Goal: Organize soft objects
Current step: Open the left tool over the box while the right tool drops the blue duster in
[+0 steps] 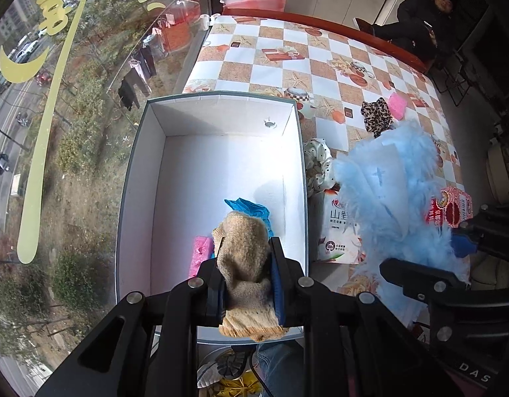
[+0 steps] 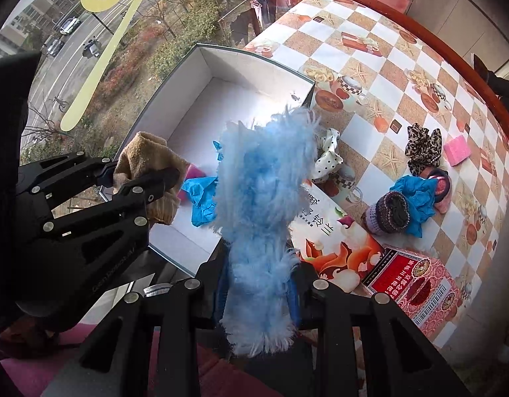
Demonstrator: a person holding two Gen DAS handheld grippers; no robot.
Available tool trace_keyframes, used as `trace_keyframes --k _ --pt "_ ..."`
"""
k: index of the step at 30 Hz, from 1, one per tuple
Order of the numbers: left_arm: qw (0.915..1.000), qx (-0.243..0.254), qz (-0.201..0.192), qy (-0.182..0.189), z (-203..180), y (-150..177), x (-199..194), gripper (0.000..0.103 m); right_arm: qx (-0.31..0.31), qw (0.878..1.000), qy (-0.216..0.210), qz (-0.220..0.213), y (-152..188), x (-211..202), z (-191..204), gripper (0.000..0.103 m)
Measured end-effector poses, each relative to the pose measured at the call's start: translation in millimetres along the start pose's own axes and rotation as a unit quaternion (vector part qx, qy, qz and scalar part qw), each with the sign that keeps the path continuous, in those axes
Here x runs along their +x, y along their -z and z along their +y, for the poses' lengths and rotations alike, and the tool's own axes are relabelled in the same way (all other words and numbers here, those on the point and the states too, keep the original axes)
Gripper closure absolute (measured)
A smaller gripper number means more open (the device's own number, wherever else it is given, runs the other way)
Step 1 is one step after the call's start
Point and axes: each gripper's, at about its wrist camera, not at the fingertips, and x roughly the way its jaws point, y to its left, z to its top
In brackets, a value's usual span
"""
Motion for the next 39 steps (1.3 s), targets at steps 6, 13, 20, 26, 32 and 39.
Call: trace_keyframes --k 6,13,20,26,32,39 --pt "1.0000 -0.009 0.000 -0.003 6 1 1 0.080 -0.009 1.000 0.000 -0.001 -4 1 3 0.072" --pt "0.9998 -0.019 0.002 -0.009 12 0 2 0.080 -0.021 1.000 -0.004 -0.009 -14 -1 12 0.072" --pt "0.9991 -0.038 0.005 -0.018 22 1 5 0.080 -0.028 0.999 -0.006 -0.016 -27 -2 17 0.072" --pt "0.9986 -0.046 0.007 -0.023 27 1 7 0.080 -0.030 0.999 -0.007 -0.024 -41 -3 19 0.072" --pt "0.9984 -0.050 0.011 -0.024 29 2 10 0.080 -0.036 0.999 -0.008 -0.029 -53 -3 23 0.072" --pt "0.9979 -0.057 0.017 -0.027 32 1 15 0.080 -0.038 0.999 -0.009 -0.033 -62 -2 25 0.072"
